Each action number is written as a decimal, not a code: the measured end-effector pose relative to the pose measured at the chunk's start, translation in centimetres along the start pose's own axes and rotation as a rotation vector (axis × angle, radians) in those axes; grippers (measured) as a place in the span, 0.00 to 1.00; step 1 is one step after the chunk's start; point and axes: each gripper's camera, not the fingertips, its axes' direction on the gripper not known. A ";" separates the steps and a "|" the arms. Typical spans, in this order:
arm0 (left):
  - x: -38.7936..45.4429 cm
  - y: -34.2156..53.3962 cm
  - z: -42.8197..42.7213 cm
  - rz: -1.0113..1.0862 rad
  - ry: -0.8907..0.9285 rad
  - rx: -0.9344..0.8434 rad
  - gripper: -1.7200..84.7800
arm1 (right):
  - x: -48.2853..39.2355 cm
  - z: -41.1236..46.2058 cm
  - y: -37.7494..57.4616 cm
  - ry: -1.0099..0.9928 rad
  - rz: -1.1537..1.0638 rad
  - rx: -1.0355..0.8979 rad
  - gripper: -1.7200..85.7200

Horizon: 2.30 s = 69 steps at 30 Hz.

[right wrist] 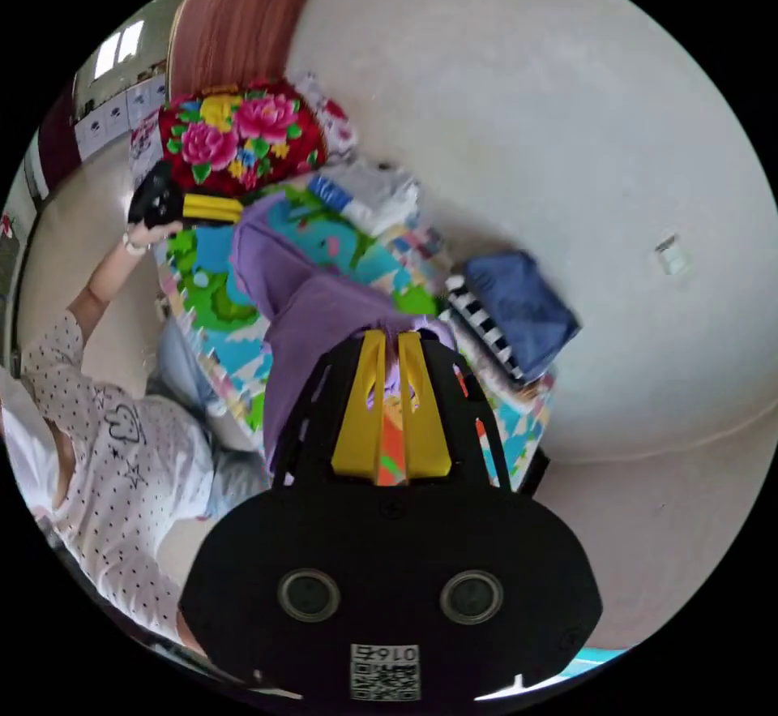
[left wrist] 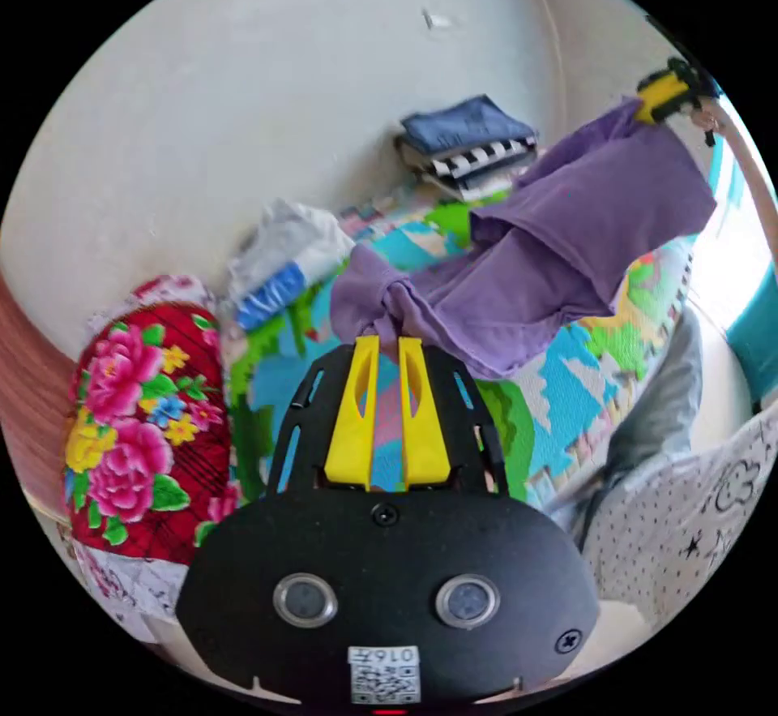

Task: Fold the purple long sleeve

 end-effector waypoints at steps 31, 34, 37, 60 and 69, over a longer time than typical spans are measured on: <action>7.2 -8.1 21.8 -0.143 0.447 0.223 0.14 | 8.5 37.9 0.5 -0.306 0.401 -0.059 0.03; 8.9 -12.6 28.3 -0.161 0.496 0.019 0.21 | 6.6 34.8 1.2 -0.246 0.327 0.015 0.02; 11.2 -14.6 31.7 -0.159 0.448 -0.046 0.20 | 5.0 31.6 2.4 -0.268 0.265 0.094 0.02; 9.6 0.8 10.9 0.120 0.298 0.655 0.01 | 10.4 21.3 -8.1 0.475 0.553 0.113 0.03; 7.1 1.2 22.4 -0.094 0.169 0.242 0.07 | 4.3 22.4 -2.4 0.228 0.427 0.237 0.12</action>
